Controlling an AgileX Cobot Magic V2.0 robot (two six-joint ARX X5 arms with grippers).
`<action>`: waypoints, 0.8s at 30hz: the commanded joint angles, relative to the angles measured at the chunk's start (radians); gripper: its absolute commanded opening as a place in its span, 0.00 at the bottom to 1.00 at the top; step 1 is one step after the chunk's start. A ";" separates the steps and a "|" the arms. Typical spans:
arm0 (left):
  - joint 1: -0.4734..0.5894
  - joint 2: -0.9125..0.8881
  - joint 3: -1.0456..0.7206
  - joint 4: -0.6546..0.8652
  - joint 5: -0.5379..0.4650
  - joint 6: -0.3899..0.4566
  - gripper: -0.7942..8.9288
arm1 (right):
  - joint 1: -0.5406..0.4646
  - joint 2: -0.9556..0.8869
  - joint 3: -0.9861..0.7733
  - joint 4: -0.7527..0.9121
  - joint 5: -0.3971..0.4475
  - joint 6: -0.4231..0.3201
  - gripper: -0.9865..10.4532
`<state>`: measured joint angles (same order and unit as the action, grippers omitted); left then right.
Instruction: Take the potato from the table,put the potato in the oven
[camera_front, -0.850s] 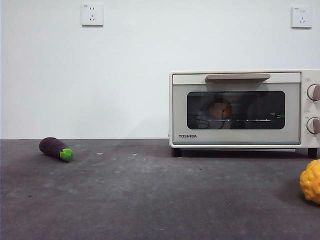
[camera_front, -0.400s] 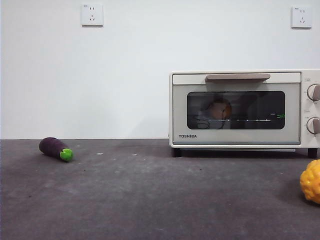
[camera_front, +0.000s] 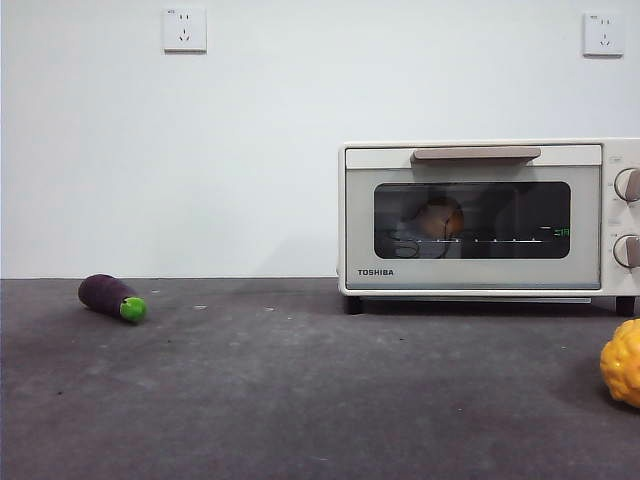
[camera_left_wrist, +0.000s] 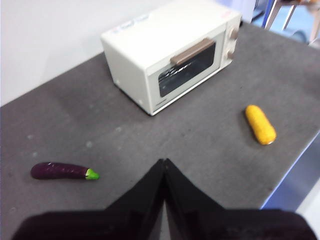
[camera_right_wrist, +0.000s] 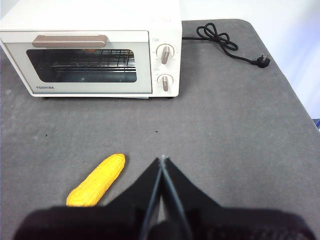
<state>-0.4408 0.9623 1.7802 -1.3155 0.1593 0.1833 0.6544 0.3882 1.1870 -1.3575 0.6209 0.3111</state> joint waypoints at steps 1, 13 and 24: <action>0.031 0.005 -0.005 0.029 0.002 0.058 0.08 | 0.001 -0.005 0.001 -0.020 0.001 0.008 0.09; 0.241 -0.070 -0.027 0.372 0.084 0.050 0.08 | 0.001 -0.005 0.001 -0.020 0.001 0.008 0.09; 0.354 -0.306 -0.593 0.928 0.072 0.011 0.08 | 0.001 -0.005 0.001 -0.020 0.001 0.008 0.09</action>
<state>-0.0986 0.6823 1.2713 -0.4641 0.2359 0.2211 0.6544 0.3882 1.1870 -1.3575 0.6209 0.3111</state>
